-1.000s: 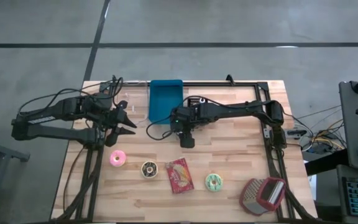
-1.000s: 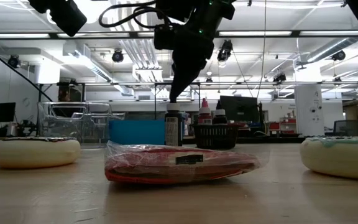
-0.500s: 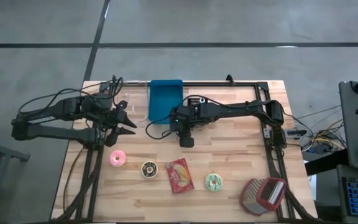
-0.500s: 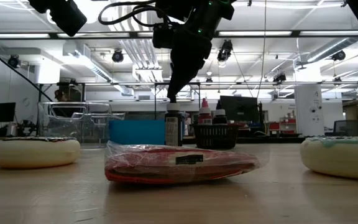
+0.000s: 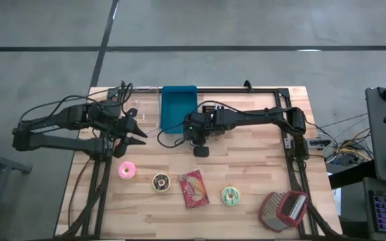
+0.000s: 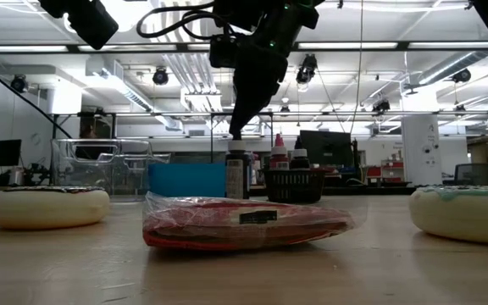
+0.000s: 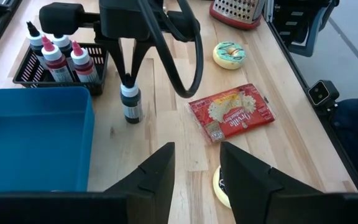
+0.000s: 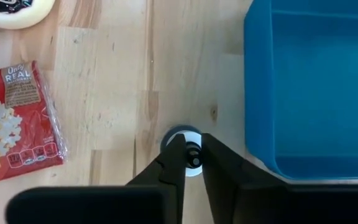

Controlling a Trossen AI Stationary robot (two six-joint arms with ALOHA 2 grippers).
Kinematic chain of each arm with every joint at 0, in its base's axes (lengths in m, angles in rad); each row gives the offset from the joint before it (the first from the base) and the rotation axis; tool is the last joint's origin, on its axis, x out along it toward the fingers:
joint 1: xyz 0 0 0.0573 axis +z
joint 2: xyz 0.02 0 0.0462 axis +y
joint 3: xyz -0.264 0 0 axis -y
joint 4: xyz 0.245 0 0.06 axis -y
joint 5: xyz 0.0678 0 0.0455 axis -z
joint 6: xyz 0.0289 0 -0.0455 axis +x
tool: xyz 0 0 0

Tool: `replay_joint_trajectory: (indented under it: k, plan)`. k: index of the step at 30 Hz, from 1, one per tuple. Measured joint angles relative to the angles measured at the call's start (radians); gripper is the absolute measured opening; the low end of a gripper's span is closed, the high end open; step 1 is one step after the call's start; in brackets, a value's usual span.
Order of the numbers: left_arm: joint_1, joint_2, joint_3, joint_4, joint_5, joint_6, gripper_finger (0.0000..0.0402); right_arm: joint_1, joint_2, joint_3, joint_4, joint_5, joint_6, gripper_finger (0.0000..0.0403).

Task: Pick & Place Food Item
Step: Put the black food coloring into the black bin

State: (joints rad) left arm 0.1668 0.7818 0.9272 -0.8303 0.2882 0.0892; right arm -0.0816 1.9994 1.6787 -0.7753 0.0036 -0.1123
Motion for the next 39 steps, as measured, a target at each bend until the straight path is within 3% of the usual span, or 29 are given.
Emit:
replay_joint_trajectory:
  k: [5, 31, 39]
  plan:
    - [0.0, 0.0, 0.0, 0.0, 0.0, 0.0, 0.0133, -0.004, -0.001, 0.0, -0.001, 0.0, 0.008, 0.0018]
    - [0.0, 0.0, 0.0, 0.0, 0.0, 0.0, 0.0133, -0.004, -0.057, 0.007, -0.018, -0.003, 0.113, 0.0013]
    - [0.0, 0.0, 0.0, 0.0, 0.0, 0.0, 0.0133, -0.006, -0.114, 0.053, -0.169, -0.003, 0.157, 0.0013]
